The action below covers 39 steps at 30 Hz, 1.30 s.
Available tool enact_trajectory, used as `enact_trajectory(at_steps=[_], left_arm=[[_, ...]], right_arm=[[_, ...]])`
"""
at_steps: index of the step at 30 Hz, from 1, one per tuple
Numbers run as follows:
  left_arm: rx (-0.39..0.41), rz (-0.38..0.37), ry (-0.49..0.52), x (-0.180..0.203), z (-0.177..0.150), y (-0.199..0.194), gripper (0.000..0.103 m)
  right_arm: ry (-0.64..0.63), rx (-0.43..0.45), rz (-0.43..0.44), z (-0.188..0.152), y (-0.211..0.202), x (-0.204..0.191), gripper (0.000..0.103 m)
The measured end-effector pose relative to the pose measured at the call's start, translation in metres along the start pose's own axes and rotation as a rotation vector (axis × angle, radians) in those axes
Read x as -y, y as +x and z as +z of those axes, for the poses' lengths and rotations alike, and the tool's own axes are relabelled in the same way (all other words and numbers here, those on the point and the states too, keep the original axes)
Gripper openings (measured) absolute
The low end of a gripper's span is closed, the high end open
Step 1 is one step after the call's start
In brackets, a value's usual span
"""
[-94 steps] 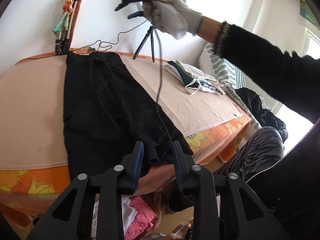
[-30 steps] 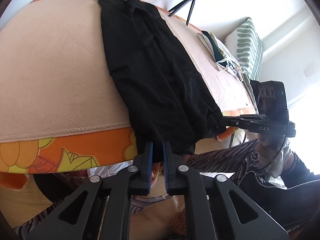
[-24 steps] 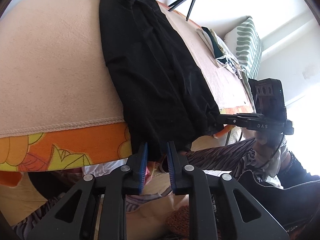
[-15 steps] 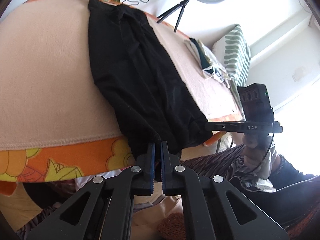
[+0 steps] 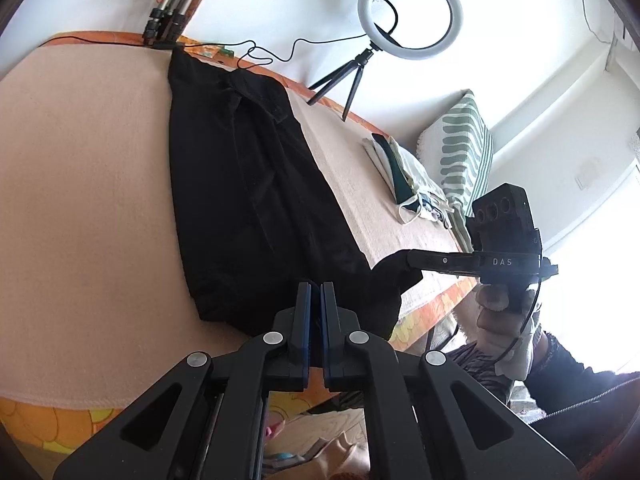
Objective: Fold small clothes
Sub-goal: 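Lift the hem with both grippers and fold it toward the collar, then open both grippers and release the folded black shirt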
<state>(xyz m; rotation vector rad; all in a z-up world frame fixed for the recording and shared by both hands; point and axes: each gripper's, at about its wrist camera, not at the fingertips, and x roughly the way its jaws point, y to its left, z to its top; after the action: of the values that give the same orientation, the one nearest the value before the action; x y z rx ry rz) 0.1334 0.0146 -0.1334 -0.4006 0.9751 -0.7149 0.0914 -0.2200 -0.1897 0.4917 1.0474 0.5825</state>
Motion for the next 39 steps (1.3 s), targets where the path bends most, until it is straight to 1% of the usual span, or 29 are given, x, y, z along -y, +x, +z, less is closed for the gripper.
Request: enact_trajectory(at_steps=[3,4,8,12,15,19,21,23,24,25,26,27,28,29,31,33,35,39], left_arm=[[0.01,0.01,0.012,-0.004,0.019,0.003,0.002],[0.018,0.016,0.018,-0.005,0.027,0.004,0.002],[0.04,0.049,0.015,-0.019,0.053,0.01,0.002],[0.004,0.093,-0.002,-0.039,0.063,0.028,0.002],[-0.01,0.135,-0.024,-0.055,0.071,0.039,0.002],[-0.022,0.143,-0.051,-0.069,0.077,0.048,0.002],[-0.025,0.15,-0.053,-0.072,0.08,0.052,0.006],[-0.025,0.163,-0.036,-0.07,0.082,0.052,0.017],[-0.022,0.169,-0.026,-0.068,0.082,0.049,0.019],[-0.01,0.165,-0.017,-0.066,0.083,0.046,0.021],[0.004,0.162,-0.011,-0.065,0.083,0.042,0.024],[0.014,0.157,-0.007,-0.066,0.083,0.038,0.024],[0.018,0.149,0.006,-0.065,0.083,0.035,0.025],[0.014,0.156,0.038,-0.064,0.081,0.033,0.025],[-0.009,0.174,0.126,-0.06,0.077,0.033,0.025],[-0.05,0.19,0.199,-0.058,0.071,0.039,0.025],[-0.064,0.219,0.232,-0.058,0.067,0.046,0.025],[-0.112,0.263,0.336,-0.048,0.063,0.063,0.025]], right_arm=[[0.015,0.012,-0.003,0.018,0.002,0.002,0.006],[0.012,0.015,-0.011,0.028,-0.004,0.007,0.006],[0.02,0.034,-0.017,0.054,-0.001,0.01,0.006],[0.06,0.033,-0.033,0.08,0.014,0.026,0.006],[0.102,0.025,-0.044,0.092,0.028,0.039,0.006],[0.153,-0.008,-0.041,0.103,0.043,0.055,0.006],[0.181,-0.016,-0.04,0.107,0.044,0.062,0.006],[0.22,-0.025,-0.004,0.108,0.041,0.07,0.008],[0.223,-0.016,0.016,0.108,0.037,0.072,0.01],[0.213,0.0,0.022,0.108,0.031,0.072,0.015],[0.194,0.02,0.022,0.108,0.024,0.071,0.018],[0.169,0.037,0.016,0.108,0.017,0.068,0.028],[0.137,0.058,0.008,0.107,0.012,0.065,0.032],[0.081,0.077,-0.011,0.107,0.007,0.06,0.032],[-0.088,0.089,-0.091,0.104,0.0,0.044,0.032],[-0.217,0.065,-0.139,0.096,0.001,0.032,0.032],[-0.356,0.05,-0.204,0.086,0.007,0.019,0.032],[-0.546,0.0,-0.3,0.069,0.025,0.001,0.032]])
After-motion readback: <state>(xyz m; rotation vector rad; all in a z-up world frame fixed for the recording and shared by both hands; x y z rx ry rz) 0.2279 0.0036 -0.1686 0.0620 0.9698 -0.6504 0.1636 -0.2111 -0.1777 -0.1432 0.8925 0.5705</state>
